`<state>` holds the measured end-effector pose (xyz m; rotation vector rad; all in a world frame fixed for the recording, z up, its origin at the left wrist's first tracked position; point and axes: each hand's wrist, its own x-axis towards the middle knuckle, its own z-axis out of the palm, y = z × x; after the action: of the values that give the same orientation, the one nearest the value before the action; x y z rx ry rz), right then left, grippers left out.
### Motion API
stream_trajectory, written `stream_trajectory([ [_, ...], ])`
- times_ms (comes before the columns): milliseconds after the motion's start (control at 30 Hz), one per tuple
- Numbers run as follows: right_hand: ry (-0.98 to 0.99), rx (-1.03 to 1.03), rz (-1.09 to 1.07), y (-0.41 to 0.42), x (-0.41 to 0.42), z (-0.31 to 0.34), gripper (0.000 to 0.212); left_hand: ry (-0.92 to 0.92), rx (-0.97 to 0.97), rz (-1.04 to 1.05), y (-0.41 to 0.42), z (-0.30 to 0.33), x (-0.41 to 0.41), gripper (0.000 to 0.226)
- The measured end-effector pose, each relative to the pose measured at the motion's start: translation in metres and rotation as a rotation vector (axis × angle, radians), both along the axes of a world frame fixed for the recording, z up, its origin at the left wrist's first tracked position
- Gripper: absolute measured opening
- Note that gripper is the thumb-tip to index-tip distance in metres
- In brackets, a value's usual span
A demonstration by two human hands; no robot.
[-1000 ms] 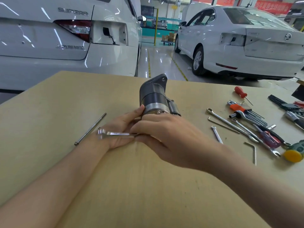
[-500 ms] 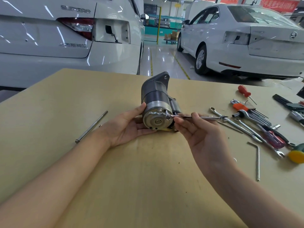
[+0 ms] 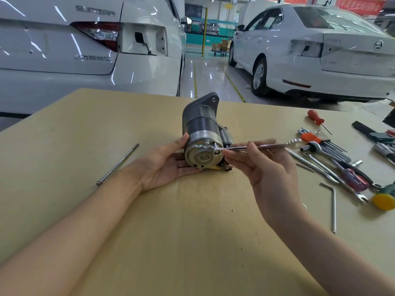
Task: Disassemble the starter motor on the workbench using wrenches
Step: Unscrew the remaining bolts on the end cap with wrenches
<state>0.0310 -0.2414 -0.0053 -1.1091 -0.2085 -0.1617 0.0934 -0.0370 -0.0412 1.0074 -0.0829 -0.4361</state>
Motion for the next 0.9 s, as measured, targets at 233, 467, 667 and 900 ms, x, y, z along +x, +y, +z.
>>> stream_trajectory([
  [233, -0.721, -1.059, -0.166, 0.018, 0.013, 0.043, 0.014, -0.006, 0.002, 0.036, 0.000, -0.003, 0.002, 0.029],
  [467, -1.089, -1.891, 0.164, 0.043, 0.009, 0.044, 0.025, 0.023, 0.044, 0.083, -0.002, 0.003, -0.005, 0.054],
  [667, -0.909, -1.420, 0.361, 0.023, -0.008, 0.024, 0.010, 0.102, 0.030, 0.087, -0.005, 0.003, -0.005, 0.068],
  [900, 0.066, -0.096, 0.061, 0.001, -0.010, -0.005, 0.006, 0.043, 0.016, 0.094, -0.003, 0.002, -0.003, 0.055],
])
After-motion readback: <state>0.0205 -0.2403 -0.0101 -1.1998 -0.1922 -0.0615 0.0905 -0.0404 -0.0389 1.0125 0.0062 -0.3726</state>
